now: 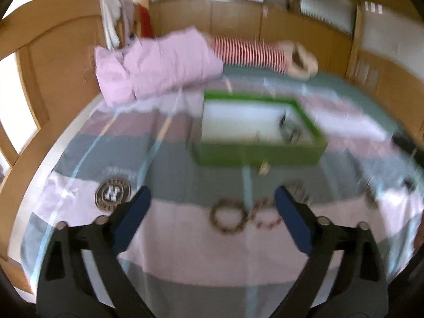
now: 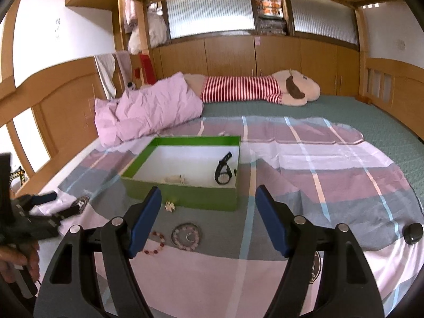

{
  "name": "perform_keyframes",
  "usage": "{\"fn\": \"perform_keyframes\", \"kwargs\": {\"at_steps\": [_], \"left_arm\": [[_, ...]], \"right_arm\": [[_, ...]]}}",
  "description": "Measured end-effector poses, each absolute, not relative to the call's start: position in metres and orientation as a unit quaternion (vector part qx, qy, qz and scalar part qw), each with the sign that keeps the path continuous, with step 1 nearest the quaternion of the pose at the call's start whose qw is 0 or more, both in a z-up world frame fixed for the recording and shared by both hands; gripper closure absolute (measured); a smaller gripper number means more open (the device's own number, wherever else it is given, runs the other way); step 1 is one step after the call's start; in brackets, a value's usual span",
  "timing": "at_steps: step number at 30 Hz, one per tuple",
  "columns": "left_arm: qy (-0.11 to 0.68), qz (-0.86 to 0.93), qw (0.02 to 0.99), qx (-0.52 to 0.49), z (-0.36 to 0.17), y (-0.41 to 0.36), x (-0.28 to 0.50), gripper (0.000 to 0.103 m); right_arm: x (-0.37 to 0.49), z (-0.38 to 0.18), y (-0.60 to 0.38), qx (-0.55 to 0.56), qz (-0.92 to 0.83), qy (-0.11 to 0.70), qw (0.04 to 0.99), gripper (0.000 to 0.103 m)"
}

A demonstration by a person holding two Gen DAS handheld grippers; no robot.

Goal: Organize jewelry
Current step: 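Lower the left gripper onto the brown beaded bracelet and close it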

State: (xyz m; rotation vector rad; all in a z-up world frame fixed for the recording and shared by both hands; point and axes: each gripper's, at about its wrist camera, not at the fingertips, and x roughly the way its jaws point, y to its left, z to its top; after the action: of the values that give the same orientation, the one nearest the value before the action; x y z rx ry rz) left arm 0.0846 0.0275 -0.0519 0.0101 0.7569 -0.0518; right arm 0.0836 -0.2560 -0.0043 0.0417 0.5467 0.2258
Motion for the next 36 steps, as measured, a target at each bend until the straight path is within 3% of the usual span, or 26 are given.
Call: {"fn": "perform_keyframes", "kwargs": {"at_steps": [6,15,23,27,32,36], "left_arm": [[0.427,-0.047,0.901,0.063,-0.123,0.005,0.099,0.040],[0.446,-0.062,0.888,0.097,-0.171,-0.003,0.121,0.060],[0.450,-0.071,0.886,0.088,-0.174,-0.003,0.131,0.064],[0.455,-0.088,0.882,0.084,-0.171,-0.009,0.131,0.092],[0.454,-0.083,0.886,0.050,-0.156,-0.001,0.130,0.092],[0.426,-0.078,0.901,0.001,-0.114,0.013,0.121,0.092]], "right_arm": [[0.094,-0.020,-0.250,0.011,0.121,0.300,0.946,0.031],[0.106,-0.032,-0.243,0.006,0.135,0.327,0.935,0.031],[0.105,-0.033,-0.243,0.003,0.144,0.334,0.932,0.031],[0.105,-0.035,-0.239,0.000,0.156,0.340,0.927,0.031],[0.102,-0.045,-0.218,-0.029,0.198,0.348,0.916,0.031],[0.100,-0.064,-0.186,-0.060,0.243,0.367,0.896,0.031]]}}
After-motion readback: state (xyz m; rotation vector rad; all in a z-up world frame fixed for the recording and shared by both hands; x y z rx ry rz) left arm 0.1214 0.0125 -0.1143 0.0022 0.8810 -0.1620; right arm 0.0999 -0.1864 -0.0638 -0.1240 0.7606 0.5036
